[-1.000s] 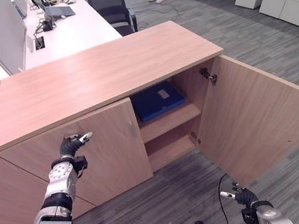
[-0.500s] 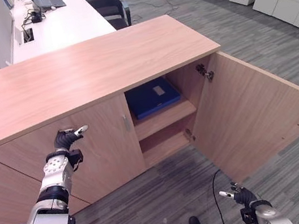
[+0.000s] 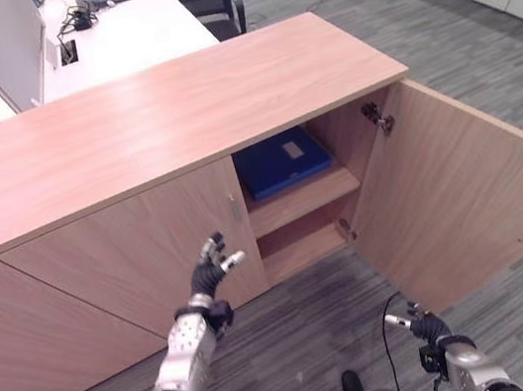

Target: Put the empty folder in the office cabinet

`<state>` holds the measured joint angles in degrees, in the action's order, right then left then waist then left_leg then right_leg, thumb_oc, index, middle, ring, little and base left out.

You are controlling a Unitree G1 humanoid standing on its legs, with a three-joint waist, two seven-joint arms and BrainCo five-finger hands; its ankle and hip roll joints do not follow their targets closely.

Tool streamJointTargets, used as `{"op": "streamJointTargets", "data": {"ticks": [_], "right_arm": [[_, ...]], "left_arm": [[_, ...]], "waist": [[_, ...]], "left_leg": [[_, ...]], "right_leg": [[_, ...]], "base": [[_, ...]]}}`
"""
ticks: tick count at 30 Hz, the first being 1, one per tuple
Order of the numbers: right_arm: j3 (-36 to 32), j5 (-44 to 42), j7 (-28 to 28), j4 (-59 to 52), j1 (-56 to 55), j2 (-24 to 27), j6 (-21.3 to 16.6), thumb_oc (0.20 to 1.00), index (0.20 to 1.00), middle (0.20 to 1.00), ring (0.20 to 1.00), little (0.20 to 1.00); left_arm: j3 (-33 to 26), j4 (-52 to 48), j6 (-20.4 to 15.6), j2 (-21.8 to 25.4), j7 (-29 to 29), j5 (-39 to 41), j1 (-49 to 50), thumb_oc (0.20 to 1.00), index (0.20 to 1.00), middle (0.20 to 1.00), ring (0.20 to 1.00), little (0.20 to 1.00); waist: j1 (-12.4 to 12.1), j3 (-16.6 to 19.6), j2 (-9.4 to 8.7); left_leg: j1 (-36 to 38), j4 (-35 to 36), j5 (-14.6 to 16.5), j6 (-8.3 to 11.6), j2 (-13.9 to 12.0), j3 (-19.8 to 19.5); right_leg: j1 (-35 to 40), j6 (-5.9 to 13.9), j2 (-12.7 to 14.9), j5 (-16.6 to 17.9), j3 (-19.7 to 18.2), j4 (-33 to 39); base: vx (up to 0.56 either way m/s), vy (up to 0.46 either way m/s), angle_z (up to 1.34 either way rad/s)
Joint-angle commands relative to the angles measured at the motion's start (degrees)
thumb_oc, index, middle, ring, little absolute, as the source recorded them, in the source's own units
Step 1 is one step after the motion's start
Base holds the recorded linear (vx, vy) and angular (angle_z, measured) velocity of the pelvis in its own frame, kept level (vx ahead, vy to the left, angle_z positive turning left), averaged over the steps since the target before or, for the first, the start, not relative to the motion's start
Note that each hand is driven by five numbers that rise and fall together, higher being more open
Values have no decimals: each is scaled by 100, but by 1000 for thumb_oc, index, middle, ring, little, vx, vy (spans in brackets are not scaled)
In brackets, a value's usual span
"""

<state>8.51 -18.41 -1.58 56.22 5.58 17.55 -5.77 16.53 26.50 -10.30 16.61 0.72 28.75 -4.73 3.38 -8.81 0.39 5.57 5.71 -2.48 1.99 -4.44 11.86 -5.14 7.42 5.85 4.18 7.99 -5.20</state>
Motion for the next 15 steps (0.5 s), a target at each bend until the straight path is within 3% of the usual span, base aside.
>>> {"op": "streamJointTargets", "data": {"ticks": [1, 2, 4, 6, 8, 13, 15], "right_arm": [[0, 180, -76, -74, 28, 3, -82, 1000, 1000, 1000, 1000, 1000], [0, 181, -76, -74, 22, 1, -82, 1000, 1000, 1000, 1000, 1000], [42, 190, -100, -14, 63, -13, -72, 1000, 1000, 1000, 1000, 1000], [42, 148, -70, 23, -17, -9, -70, 1000, 1000, 1000, 1000, 1000], [59, 173, -38, 167, -49, 93, -69, 1000, 1000, 1000, 1000, 1000], [132, 173, 12, 195, -47, 174, -88, 1000, 1000, 1000, 1000, 1000], [137, 127, 20, 178, -62, 204, -102, 1000, 1000, 1000, 1000, 1000]], "left_arm": [[-79, -51, -153, 196, 283, -50, -485, 1000, 1000, 1000, 1000, 1000], [-77, -60, -149, 200, 284, -49, -474, 1000, 1000, 1000, 1000, 1000], [10, -101, -41, 230, 370, 26, -383, 1000, 1000, 1000, 1000, 1000], [79, -125, -33, 270, 488, -51, -286, 1000, 1000, 1000, 1000, 1000], [-3, 1, -51, 224, 506, -18, -199, 1000, 1000, 1000, 1000, 1000], [-168, 90, -35, 175, 493, 79, -13, 1000, 1000, 1000, 1000, 1000], [-186, 121, -29, 164, 484, 93, 5, 1000, 1000, 1000, 1000, 1000]], "waist": [[-148, 41, -36], [-138, 41, -33], [-202, 73, -24], [-171, 179, -78], [-135, 342, 4], [-8, 357, 106], [21, 294, 149]], "left_leg": [[273, -71, 556, 51, -50, -76], [280, -71, 559, 55, -57, -88], [285, -71, 511, 128, -148, 58], [288, -71, 522, 207, -180, 96], [340, -99, 418, 379, -317, 199], [371, -563, 281, 632, -675, 358], [201, -1039, -29, 746, -887, 345]], "right_leg": [[33, 664, 901, 25, 698, -648], [55, 662, 895, 24, 715, -635], [164, 535, 1145, 142, 1264, -230], [337, 498, 1116, 195, 1197, 239], [512, 514, 908, 250, 1067, 734], [668, 322, 594, 75, 817, 884], [750, 198, 425, -45, 721, 909]], "base": [[-6, -147, -35], [21, -153, -39], [16, -210, -41], [85, -239, -12], [175, -285, -42], [79, -191, -54], [62, -195, -36]]}}
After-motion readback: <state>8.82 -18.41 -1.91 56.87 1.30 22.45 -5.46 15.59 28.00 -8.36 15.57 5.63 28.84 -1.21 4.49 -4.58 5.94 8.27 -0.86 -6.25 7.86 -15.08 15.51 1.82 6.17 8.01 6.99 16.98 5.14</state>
